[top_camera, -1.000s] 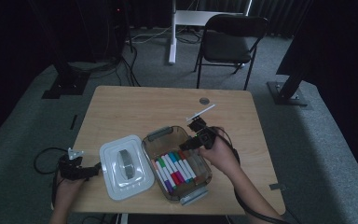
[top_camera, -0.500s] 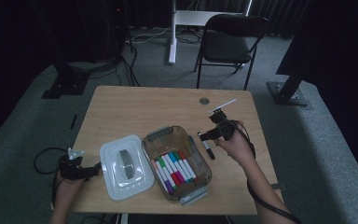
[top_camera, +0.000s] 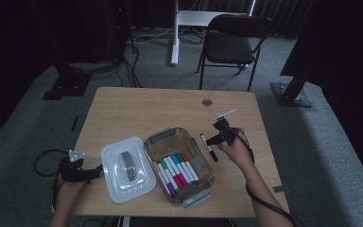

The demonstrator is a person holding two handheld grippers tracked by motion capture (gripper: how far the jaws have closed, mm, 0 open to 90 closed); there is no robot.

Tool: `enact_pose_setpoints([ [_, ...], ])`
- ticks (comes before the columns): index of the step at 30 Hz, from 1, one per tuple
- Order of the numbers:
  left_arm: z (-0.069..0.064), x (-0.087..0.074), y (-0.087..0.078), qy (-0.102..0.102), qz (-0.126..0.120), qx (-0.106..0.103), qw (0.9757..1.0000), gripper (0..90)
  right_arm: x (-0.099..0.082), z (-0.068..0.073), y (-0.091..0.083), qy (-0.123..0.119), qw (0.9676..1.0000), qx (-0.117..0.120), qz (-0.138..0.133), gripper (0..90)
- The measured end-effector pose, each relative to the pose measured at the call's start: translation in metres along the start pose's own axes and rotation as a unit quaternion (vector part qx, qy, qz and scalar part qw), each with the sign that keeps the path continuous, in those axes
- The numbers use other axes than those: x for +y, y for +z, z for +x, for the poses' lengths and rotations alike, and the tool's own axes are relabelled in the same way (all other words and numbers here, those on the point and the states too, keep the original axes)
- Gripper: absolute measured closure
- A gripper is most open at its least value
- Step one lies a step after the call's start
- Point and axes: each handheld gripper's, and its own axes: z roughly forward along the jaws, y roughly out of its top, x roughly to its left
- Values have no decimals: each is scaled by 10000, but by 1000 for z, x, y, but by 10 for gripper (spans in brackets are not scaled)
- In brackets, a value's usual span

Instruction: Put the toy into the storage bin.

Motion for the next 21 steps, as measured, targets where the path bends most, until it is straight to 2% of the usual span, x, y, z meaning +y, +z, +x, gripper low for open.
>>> enact_pose_setpoints([
  [8, 0, 0, 0, -1, -2, 0, 10000, 5, -4, -6, 27, 47, 9996, -143, 254, 578],
  [14, 0, 0, 0, 0, -1, 0, 10000, 5, -3, -6, 37, -18, 9990, -325, 318, 600],
  [21, 0, 0, 0, 0, -1, 1, 10000, 5, -7, -7, 45, -14, 9984, -402, 395, 638],
])
